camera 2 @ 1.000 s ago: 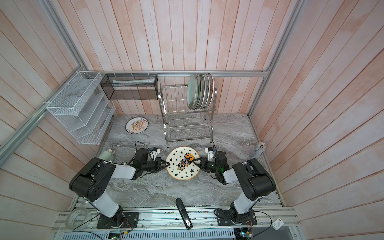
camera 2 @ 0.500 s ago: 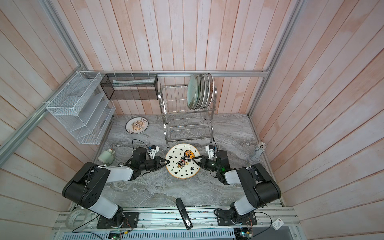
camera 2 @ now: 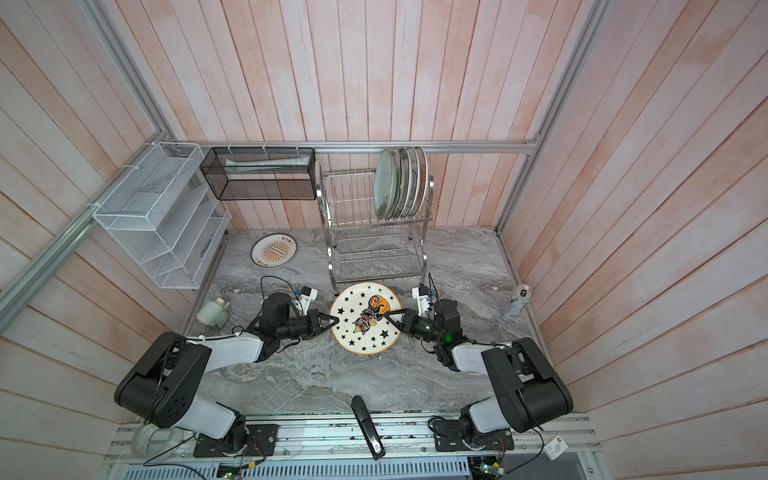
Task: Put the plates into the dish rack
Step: 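Tilt the star plate upright between both grippers, then lift the star plate with the right gripper while the left gripper releases it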
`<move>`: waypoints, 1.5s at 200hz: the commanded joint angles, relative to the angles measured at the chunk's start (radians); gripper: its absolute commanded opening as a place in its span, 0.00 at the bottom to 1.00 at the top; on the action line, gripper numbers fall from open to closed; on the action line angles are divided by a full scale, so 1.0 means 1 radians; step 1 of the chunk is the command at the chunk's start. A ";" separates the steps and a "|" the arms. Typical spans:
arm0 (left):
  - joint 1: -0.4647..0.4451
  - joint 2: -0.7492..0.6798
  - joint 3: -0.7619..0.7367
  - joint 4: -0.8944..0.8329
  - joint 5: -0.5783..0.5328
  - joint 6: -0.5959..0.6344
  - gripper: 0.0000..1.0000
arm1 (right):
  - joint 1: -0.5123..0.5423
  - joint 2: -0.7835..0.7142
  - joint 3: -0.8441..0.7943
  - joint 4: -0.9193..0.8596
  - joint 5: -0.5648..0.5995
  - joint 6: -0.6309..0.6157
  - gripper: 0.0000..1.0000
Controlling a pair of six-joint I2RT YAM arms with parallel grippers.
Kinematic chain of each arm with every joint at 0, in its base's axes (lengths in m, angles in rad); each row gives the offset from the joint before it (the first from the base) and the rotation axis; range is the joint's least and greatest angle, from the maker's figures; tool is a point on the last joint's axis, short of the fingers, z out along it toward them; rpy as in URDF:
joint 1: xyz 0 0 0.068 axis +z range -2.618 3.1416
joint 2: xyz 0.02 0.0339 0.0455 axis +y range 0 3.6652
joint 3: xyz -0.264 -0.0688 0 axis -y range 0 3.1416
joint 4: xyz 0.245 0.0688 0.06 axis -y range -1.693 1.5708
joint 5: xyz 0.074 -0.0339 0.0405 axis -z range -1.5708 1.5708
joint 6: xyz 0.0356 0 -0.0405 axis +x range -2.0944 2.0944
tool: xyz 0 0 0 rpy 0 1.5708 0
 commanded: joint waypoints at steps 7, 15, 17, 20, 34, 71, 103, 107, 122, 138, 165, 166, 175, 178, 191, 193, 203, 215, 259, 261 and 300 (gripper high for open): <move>-0.038 -0.016 0.028 0.004 0.025 0.031 0.00 | 0.039 -0.080 0.063 0.055 -0.126 -0.030 0.39; -0.036 -0.015 0.033 0.002 0.024 0.031 0.00 | 0.039 -0.095 0.063 0.038 -0.120 -0.036 0.38; -0.038 -0.014 0.034 0.002 0.024 0.031 0.00 | 0.040 -0.100 0.063 0.031 -0.117 -0.039 0.38; -0.038 -0.012 0.038 0.002 0.026 0.031 0.00 | 0.041 -0.105 0.065 0.021 -0.113 -0.044 0.39; -0.038 -0.010 0.044 0.016 0.038 0.022 0.00 | 0.047 -0.130 0.076 -0.050 -0.078 -0.078 0.37; -0.043 -0.017 0.050 0.032 0.048 0.015 0.00 | 0.070 -0.144 0.101 -0.100 -0.051 -0.106 0.36; -0.047 -0.019 0.049 0.036 0.048 0.009 0.00 | 0.090 -0.127 0.122 -0.097 -0.050 -0.107 0.34; -0.048 -0.020 0.049 0.036 0.048 0.009 0.00 | 0.092 -0.125 0.122 -0.095 -0.049 -0.105 0.34; -0.049 -0.022 0.051 0.033 0.048 0.009 0.00 | 0.103 -0.117 0.130 -0.084 -0.047 -0.099 0.33; -0.049 -0.024 0.050 0.030 0.048 0.011 0.00 | 0.120 -0.107 0.136 -0.075 -0.045 -0.095 0.33; -0.050 -0.030 0.050 0.030 0.048 0.012 0.00 | 0.147 -0.092 0.147 -0.053 -0.042 -0.082 0.31; -0.050 -0.030 0.049 0.030 0.048 0.012 0.00 | 0.148 -0.092 0.147 -0.054 -0.040 -0.082 0.31; -0.051 -0.032 0.049 0.030 0.048 0.014 0.00 | 0.156 -0.088 0.152 -0.055 -0.039 -0.084 0.30; -0.051 -0.034 0.049 0.030 0.047 0.014 0.00 | 0.157 -0.087 0.153 -0.054 -0.038 -0.084 0.30; -0.051 -0.038 0.048 0.024 0.045 0.017 0.00 | 0.160 -0.085 0.154 -0.053 -0.039 -0.082 0.29; -0.051 -0.038 0.048 0.024 0.045 0.017 0.00 | 0.160 -0.085 0.154 -0.052 -0.039 -0.081 0.29; -0.051 -0.039 0.044 0.021 0.043 0.018 0.00 | 0.160 -0.088 0.155 -0.053 -0.037 -0.080 0.28; -0.051 -0.041 0.044 0.016 0.041 0.021 0.00 | 0.160 -0.093 0.155 -0.055 -0.033 -0.083 0.28; -0.050 -0.054 0.043 -0.012 0.033 0.035 0.00 | 0.157 -0.119 0.150 -0.075 -0.014 -0.083 0.22; -0.051 -0.053 0.044 -0.013 0.032 0.036 0.00 | 0.155 -0.119 0.149 -0.077 -0.014 -0.082 0.22; -0.051 -0.058 0.045 -0.030 0.024 0.040 0.00 | 0.141 -0.135 0.147 -0.083 -0.017 -0.078 0.13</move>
